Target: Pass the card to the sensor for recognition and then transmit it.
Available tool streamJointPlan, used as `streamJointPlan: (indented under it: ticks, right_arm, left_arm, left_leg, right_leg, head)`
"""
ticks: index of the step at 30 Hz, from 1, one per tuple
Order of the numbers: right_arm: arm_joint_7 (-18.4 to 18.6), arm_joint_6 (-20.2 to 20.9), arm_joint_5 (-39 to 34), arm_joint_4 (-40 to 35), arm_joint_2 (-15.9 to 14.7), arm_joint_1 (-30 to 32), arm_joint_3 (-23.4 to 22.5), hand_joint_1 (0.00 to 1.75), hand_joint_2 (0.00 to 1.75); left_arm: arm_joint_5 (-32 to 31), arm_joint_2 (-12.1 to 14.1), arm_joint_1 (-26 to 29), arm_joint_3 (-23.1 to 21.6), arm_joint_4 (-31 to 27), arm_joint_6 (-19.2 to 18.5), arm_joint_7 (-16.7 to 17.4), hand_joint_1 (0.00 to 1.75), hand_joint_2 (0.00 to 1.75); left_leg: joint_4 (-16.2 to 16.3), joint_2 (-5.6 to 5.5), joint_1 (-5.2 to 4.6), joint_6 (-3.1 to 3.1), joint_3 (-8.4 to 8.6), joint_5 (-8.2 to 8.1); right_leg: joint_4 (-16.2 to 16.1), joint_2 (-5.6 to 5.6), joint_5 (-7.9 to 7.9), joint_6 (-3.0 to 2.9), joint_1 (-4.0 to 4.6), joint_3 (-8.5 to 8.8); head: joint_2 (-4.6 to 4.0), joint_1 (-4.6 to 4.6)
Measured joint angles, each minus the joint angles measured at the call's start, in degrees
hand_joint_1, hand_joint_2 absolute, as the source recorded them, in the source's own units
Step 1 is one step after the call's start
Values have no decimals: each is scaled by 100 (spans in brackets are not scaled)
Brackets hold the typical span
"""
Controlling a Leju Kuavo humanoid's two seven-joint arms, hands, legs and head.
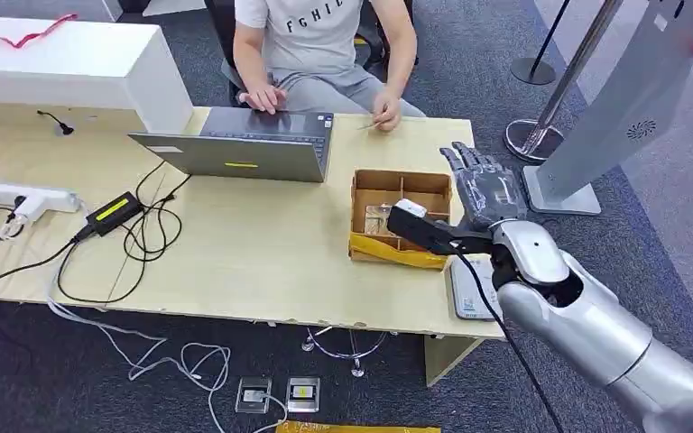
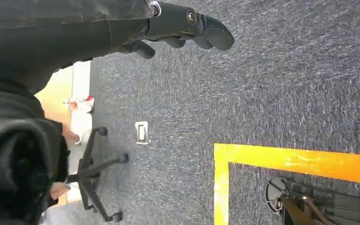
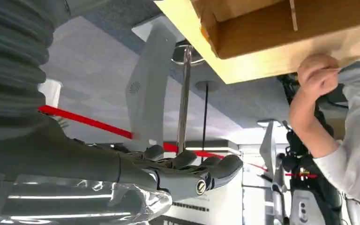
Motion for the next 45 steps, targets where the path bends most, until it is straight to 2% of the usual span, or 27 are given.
streamJointPlan:
  ticks: [8, 15, 22, 29, 35, 45]
  right_arm:
    - [41, -182, -335, -64, -72, 59, 225, 0, 175]
    - [299, -813, -374, 242, -11, 100, 361, 0, 175]
    - [280, -1073, -369, 658, 129, 140, 402, 0, 175]
    - [234, -1185, -267, 975, 264, 161, 402, 0, 175]
    - [238, -1263, 109, 1141, 304, 189, 400, 0, 175]
    - [288, -1141, 396, 1250, 308, 356, 393, 0, 175]
  left_arm:
    - [17, -22, -1, 0, 0, 0, -42, 0, 0]
    - [61, -24, -1, 2, 0, 2, 33, 0, 0]
    - [61, -22, -1, 2, 0, 2, 103, 0, 0]
    - [59, -24, -1, 2, 0, 9, 122, 0, 0]
    - [59, -24, -1, 2, 0, 26, 142, 0, 0]
    - [-22, -26, -4, 2, 0, 44, 144, 0, 0]
  left_leg:
    - [0, 0, 0, 0, -2, 0]
    - [-1, -1, 1, 0, -7, 0]
    - [-1, -2, 1, 0, -6, 0]
    - [-1, -2, 1, 0, -6, 0]
    - [0, -2, 0, 0, -5, 0]
    - [0, -2, 1, 0, -5, 0]
  right_leg:
    - [0, -1, 0, 0, 0, 0]
    - [0, -2, 0, 0, 0, 0]
    - [0, -2, 0, 0, 0, 0]
    - [0, -2, 0, 0, 1, -1]
    - [0, -2, 0, 0, 0, -1]
    - [0, -2, 0, 0, 0, -1]
  head:
    - [0, -2]
    - [0, -2]
    - [0, 0]
    - [0, 0]
    - [0, 0]
    - [0, -2]
